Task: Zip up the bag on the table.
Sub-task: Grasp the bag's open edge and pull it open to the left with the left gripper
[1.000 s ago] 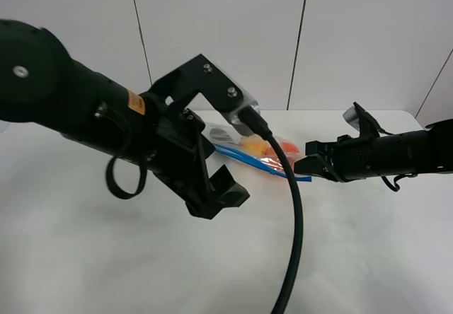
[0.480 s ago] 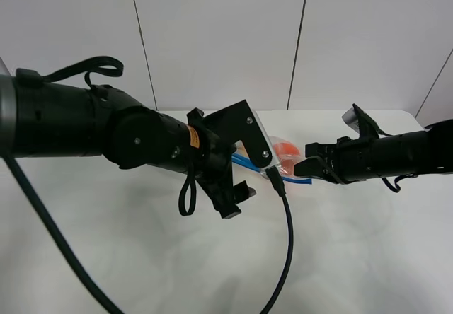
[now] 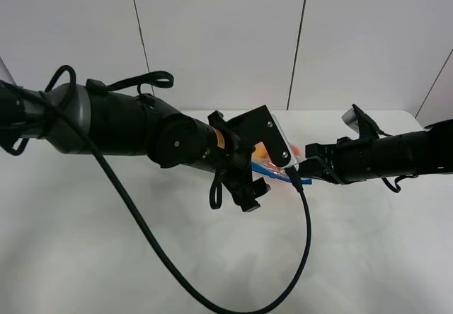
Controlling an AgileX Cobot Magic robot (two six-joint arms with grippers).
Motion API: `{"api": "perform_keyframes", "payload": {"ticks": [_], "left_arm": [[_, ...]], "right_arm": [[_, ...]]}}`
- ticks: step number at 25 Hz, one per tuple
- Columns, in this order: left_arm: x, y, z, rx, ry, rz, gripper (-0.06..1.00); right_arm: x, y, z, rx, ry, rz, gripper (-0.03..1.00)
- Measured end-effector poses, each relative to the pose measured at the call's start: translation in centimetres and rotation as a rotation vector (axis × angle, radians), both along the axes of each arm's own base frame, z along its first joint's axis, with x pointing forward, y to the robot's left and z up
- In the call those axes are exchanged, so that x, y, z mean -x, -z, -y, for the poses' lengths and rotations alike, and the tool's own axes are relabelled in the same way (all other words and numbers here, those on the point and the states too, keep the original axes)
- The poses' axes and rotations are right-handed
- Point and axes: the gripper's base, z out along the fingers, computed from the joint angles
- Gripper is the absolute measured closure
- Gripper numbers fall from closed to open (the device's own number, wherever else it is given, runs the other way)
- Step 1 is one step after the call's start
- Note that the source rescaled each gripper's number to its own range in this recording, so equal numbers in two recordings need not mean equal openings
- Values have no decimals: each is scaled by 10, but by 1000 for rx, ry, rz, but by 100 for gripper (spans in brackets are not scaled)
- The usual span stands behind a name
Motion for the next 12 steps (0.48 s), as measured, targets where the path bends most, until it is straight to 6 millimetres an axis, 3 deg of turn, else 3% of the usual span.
{"api": "perform_keyframes", "payload": {"ticks": [7, 12], "left_arm": [[3, -4, 11, 55, 21, 57, -1], [1, 11, 13, 32, 23, 38, -1]], "right_arm": [[0, 0, -1, -17, 9, -15, 97], [1, -1, -2, -53, 19, -42, 97]]}}
